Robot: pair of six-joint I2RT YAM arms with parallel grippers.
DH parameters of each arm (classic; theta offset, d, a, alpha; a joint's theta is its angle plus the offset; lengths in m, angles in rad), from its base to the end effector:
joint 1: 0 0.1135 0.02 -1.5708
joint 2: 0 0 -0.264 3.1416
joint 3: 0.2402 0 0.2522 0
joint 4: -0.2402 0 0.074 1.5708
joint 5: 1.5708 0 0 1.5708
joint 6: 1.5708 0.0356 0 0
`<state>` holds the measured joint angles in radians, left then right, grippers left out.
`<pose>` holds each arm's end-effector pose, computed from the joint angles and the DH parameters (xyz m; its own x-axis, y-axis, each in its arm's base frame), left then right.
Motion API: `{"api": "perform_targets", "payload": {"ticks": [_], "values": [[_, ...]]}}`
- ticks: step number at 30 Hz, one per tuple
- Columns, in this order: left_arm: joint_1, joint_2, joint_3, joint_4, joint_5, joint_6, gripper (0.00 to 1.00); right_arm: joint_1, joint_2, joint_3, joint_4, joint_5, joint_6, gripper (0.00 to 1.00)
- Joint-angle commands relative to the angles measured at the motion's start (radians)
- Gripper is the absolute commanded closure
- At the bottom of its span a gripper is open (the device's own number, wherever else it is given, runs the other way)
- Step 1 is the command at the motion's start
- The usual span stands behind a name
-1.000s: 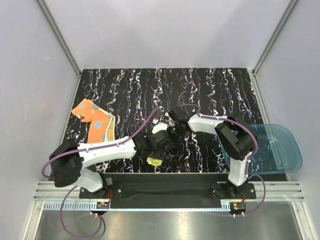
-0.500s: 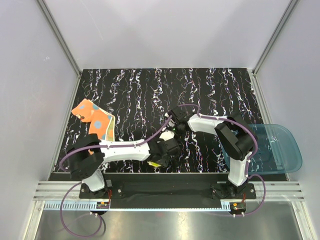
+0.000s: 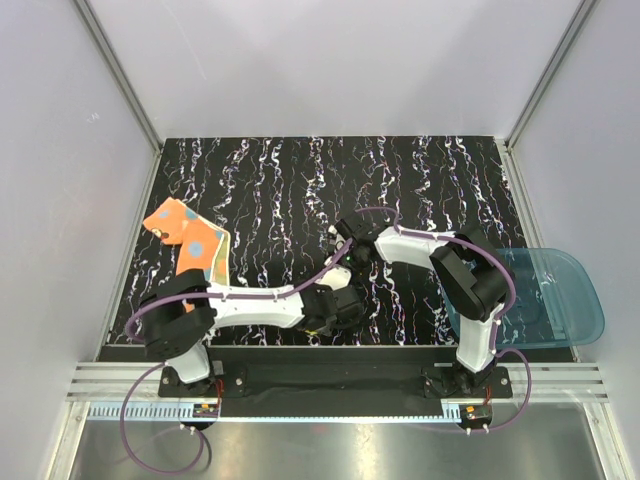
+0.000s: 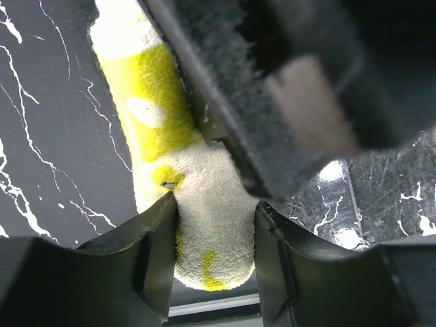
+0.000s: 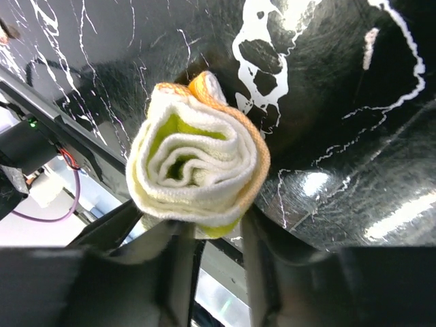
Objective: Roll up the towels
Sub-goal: Roll the towel
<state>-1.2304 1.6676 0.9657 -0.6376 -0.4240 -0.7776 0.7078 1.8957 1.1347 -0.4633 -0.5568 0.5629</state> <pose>0.1125 -0.2739 0.1603 -0.8122 0.3780 -0.4443 0.3618 0.9239 0.1245 0.2601 0.2473 0.1402 -0.9717 -0.2352 -0.0220 -0.2007 0.7732 0.6016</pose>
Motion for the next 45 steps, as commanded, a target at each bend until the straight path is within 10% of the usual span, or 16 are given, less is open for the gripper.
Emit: {"api": "perform_targets", "payload": {"ticks": [1,24,45], "values": [[0.006,-0.028,-0.059,0.093,0.068,-0.005,0.55,0.01,0.002,0.039,-0.07,0.047,-0.054,0.57],[0.143,-0.158,-0.257,0.378,0.343,-0.022,0.67,-0.205,-0.029,0.404,-0.41,0.164,-0.199,0.23],[0.261,-0.083,-0.315,0.524,0.521,-0.02,0.68,-0.225,-0.388,-0.277,0.175,-0.046,0.159,0.24]]}}
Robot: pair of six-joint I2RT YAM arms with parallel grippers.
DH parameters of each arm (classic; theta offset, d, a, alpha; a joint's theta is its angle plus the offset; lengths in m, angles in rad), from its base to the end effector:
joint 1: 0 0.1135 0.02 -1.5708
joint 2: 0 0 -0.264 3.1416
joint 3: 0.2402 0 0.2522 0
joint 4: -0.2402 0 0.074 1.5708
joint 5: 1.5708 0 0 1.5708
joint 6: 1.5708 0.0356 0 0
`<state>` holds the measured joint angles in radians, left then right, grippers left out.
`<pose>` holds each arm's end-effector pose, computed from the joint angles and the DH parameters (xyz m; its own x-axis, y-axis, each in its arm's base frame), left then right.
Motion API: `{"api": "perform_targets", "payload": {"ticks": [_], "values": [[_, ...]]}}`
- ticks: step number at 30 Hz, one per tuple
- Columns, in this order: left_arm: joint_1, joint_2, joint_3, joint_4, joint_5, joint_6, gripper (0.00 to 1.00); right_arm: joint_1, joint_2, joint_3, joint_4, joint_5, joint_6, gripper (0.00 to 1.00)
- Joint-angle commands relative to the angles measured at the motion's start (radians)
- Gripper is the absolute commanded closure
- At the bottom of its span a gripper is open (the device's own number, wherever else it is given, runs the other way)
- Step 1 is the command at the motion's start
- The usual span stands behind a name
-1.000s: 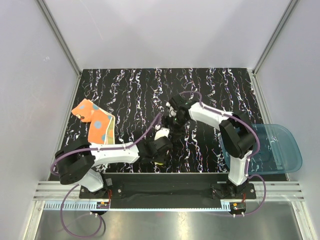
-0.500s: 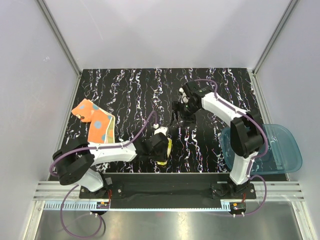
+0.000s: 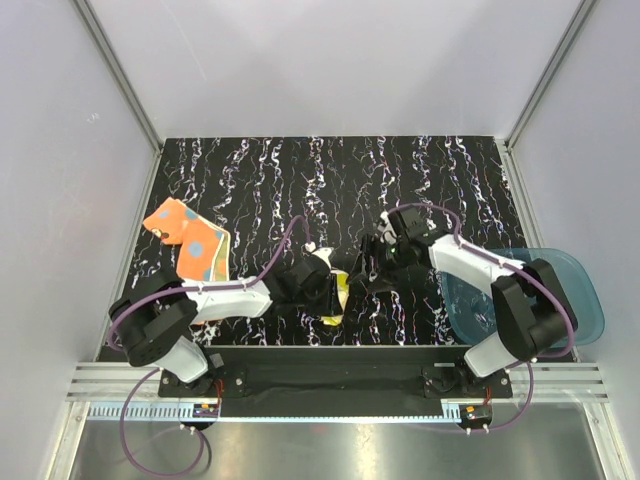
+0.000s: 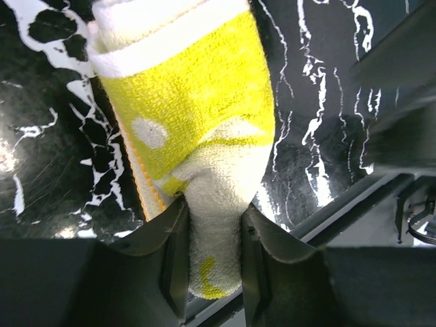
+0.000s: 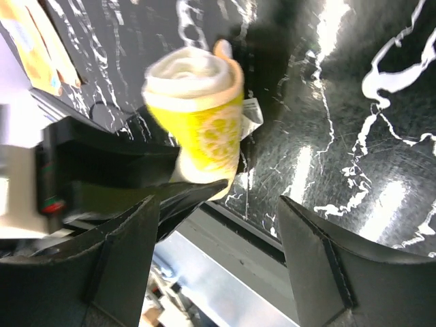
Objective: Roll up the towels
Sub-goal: Roll the towel, then place the rolled towel into the container
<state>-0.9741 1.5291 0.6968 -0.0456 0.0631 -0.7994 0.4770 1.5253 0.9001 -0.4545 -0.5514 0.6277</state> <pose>0.1601 -0.2397 0.1522 -0.9095 0.0655 -0.4105 0.2814 0.8240 -0.4918 0.2499 0.1501 0.1905 -0.9926 0.0501 -0.1104 -0.0341 0.7584 0.6509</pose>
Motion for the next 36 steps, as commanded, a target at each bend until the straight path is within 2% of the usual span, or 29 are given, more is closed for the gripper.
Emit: {"api": "perform_targets", "payload": {"ticks": [1,7,12,16,23,26,27,30,33,36], "values": [[0.006,0.057,-0.048,-0.065,0.035,0.0,0.67,0.011,-0.011,-0.071,0.216,-0.056,0.107,0.24],[0.012,0.054,-0.065,-0.045,0.063,-0.009,0.68,0.048,0.067,-0.127,0.382,-0.071,0.19,0.25],[0.018,0.037,-0.072,-0.031,0.078,-0.017,0.68,0.09,0.128,-0.115,0.419,-0.05,0.214,0.24],[0.029,0.022,-0.082,-0.025,0.092,-0.018,0.68,0.106,0.165,-0.125,0.435,-0.025,0.224,0.29],[0.063,0.002,-0.126,0.043,0.156,-0.043,0.67,0.143,0.196,-0.174,0.519,-0.001,0.276,0.49],[0.074,-0.001,-0.14,0.087,0.185,-0.05,0.64,0.156,0.206,-0.201,0.603,-0.01,0.314,0.66],[0.075,-0.003,-0.141,0.095,0.19,-0.053,0.62,0.158,0.208,-0.213,0.629,-0.016,0.325,0.77],[0.077,-0.021,-0.146,0.099,0.193,-0.055,0.49,0.158,0.205,-0.216,0.718,-0.035,0.352,1.0],[0.075,-0.056,-0.135,0.052,0.159,-0.043,0.41,0.158,0.174,-0.158,0.671,-0.03,0.319,1.0],[0.077,-0.115,-0.114,-0.026,0.121,-0.021,0.4,0.152,0.109,-0.04,0.469,0.036,0.219,1.0]]}}
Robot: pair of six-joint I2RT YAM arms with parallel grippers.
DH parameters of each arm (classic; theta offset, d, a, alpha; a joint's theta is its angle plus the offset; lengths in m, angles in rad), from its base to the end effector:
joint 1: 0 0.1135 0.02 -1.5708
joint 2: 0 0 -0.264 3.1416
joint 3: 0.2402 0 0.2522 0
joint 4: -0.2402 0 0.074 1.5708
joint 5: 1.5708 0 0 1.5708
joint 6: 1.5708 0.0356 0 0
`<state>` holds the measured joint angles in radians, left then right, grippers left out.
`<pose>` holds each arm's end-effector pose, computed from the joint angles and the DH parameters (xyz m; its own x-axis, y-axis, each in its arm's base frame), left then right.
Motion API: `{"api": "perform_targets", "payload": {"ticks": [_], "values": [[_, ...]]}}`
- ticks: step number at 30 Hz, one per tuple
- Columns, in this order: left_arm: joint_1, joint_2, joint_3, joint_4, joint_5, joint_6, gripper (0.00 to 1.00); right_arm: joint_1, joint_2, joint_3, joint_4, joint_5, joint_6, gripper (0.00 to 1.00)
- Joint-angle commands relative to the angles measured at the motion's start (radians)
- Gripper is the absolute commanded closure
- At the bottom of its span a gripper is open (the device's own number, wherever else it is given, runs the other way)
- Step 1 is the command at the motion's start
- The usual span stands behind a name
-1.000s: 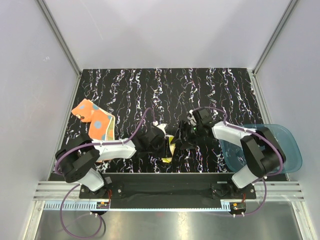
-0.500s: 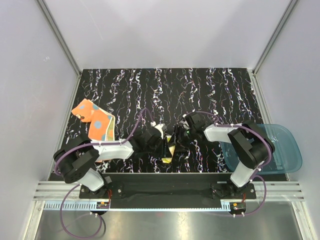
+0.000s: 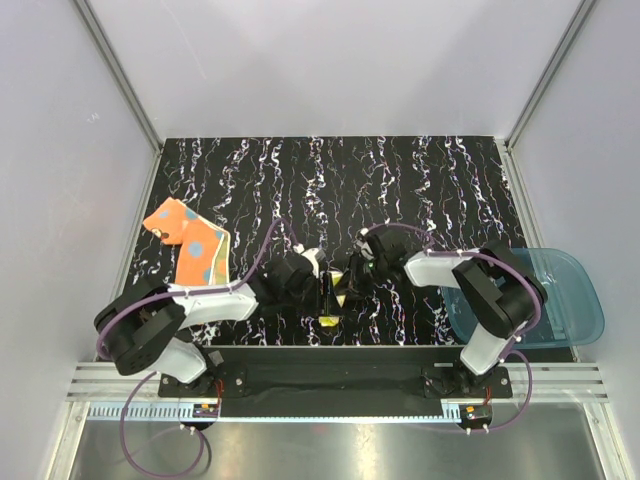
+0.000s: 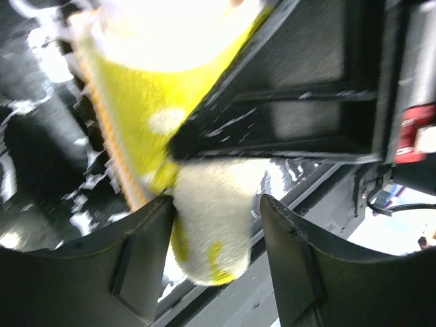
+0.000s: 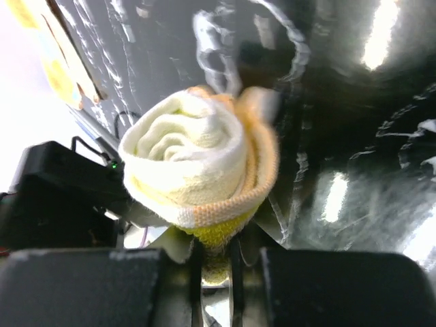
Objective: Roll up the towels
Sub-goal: Place the rolled towel into the container
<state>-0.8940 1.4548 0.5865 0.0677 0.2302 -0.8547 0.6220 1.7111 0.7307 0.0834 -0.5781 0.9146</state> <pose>0.1622 -0.2149 0.1495 -0.9427 0.0008 -0.3335 0.2245 0.7411 -0.6328 0.2389 0.1952 0.1237 -0.9937 0.1041 -0.0424 0.0364 0.6548 0.7549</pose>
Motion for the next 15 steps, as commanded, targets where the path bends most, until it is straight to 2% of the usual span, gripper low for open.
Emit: {"api": "perform_targets", "payload": {"ticks": [1,8,15], "values": [[-0.005,-0.059,0.002,-0.176,-0.054,0.04,0.39,-0.001,-0.114,0.159,-0.182,0.079,-0.119,1.0],[-0.068,-0.211,0.105,-0.316,-0.137,0.059,0.37,-0.201,-0.287,0.381,-0.539,0.167,-0.279,1.0],[-0.152,-0.093,0.272,-0.304,-0.131,0.052,0.36,-0.349,-0.432,0.656,-0.874,0.38,-0.398,1.0]]}}
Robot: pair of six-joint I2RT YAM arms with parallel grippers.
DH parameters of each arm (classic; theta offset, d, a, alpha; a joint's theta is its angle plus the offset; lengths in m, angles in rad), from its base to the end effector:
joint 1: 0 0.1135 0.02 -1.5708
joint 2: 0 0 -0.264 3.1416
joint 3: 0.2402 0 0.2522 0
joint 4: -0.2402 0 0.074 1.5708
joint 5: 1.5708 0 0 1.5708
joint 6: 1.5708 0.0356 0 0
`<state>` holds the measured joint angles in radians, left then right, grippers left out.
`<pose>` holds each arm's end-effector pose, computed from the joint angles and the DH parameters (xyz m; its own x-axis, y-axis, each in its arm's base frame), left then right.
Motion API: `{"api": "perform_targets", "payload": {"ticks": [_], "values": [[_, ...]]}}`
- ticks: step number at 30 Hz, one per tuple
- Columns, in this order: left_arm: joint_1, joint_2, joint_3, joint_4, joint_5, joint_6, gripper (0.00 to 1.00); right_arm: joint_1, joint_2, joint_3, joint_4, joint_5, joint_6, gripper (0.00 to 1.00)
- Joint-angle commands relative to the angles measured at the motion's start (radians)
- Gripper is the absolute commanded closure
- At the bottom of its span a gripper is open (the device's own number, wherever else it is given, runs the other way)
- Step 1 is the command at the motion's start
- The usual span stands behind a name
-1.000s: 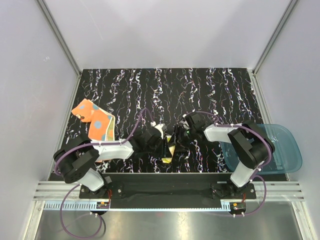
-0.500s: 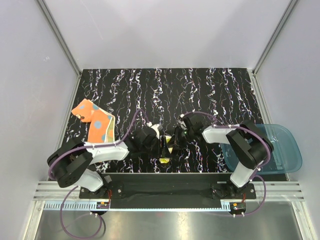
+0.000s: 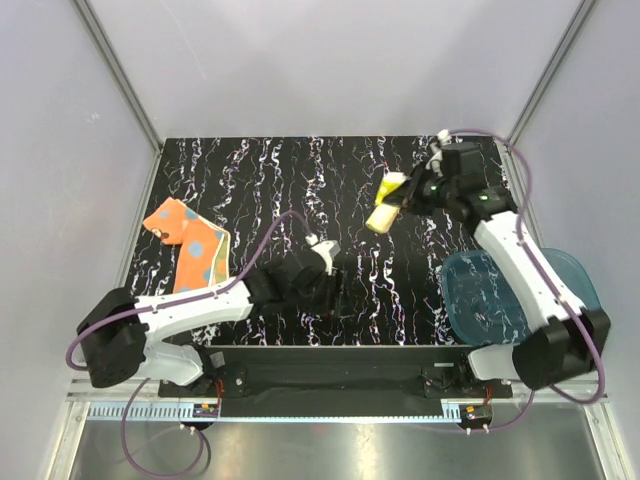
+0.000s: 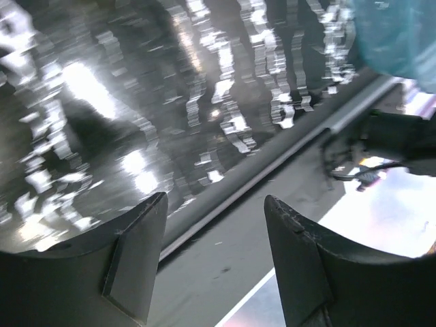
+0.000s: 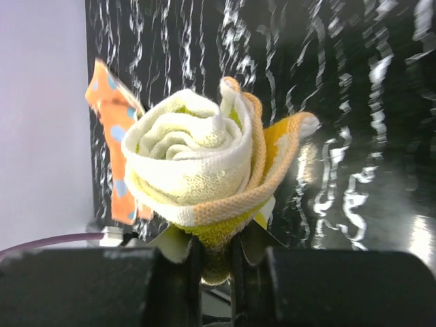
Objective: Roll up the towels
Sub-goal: Place the rolled towel into the container
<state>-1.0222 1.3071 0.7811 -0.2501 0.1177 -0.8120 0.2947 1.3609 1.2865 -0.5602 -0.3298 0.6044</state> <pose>0.1379 -0.2336 0.2207 -0.8980 0.0873 -0.4313 0.3480 0.7409 -0.5745 0.2842 0.0983 0.3495 -0.7648 0.3297 -0.5535 -0.1091 0.7805 0.6156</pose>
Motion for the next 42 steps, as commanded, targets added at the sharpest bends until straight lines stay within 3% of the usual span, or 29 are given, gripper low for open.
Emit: {"api": "perform_targets", "payload": {"ticks": [1,5,11,22,31,32,36,37,40,42], "values": [[-0.038,0.076,0.122,0.038,-0.01,0.004,0.35,-0.046,-0.123,0.115,-0.254,0.159,-0.098,1.0],[-0.073,0.243,0.254,0.095,0.036,-0.029,0.35,-0.086,-0.235,0.165,-0.36,0.364,-0.106,1.0],[-0.127,0.487,0.49,0.117,0.073,-0.068,0.35,-0.091,-0.402,0.183,-0.449,0.508,-0.072,1.0],[-0.145,0.776,0.8,0.233,0.131,-0.202,0.34,-0.092,-0.483,0.249,-0.546,0.538,-0.084,1.0],[-0.161,0.986,1.06,0.071,0.093,-0.222,0.39,-0.091,-0.506,0.27,-0.578,0.577,-0.114,1.0],[-0.162,0.995,1.079,0.061,0.083,-0.223,0.41,-0.091,-0.508,0.269,-0.58,0.584,-0.115,1.0],[-0.161,1.021,1.104,0.037,0.066,-0.225,0.74,-0.091,-0.51,0.266,-0.583,0.595,-0.124,1.0],[-0.161,1.018,1.103,0.032,0.065,-0.225,0.87,-0.089,-0.51,0.264,-0.583,0.598,-0.126,1.0],[-0.161,0.989,1.084,0.009,0.031,-0.216,0.98,-0.091,-0.503,0.26,-0.583,0.6,-0.138,1.0],[-0.148,0.956,1.048,0.002,0.007,-0.211,1.0,-0.091,-0.496,0.251,-0.578,0.585,-0.156,1.0]]}}
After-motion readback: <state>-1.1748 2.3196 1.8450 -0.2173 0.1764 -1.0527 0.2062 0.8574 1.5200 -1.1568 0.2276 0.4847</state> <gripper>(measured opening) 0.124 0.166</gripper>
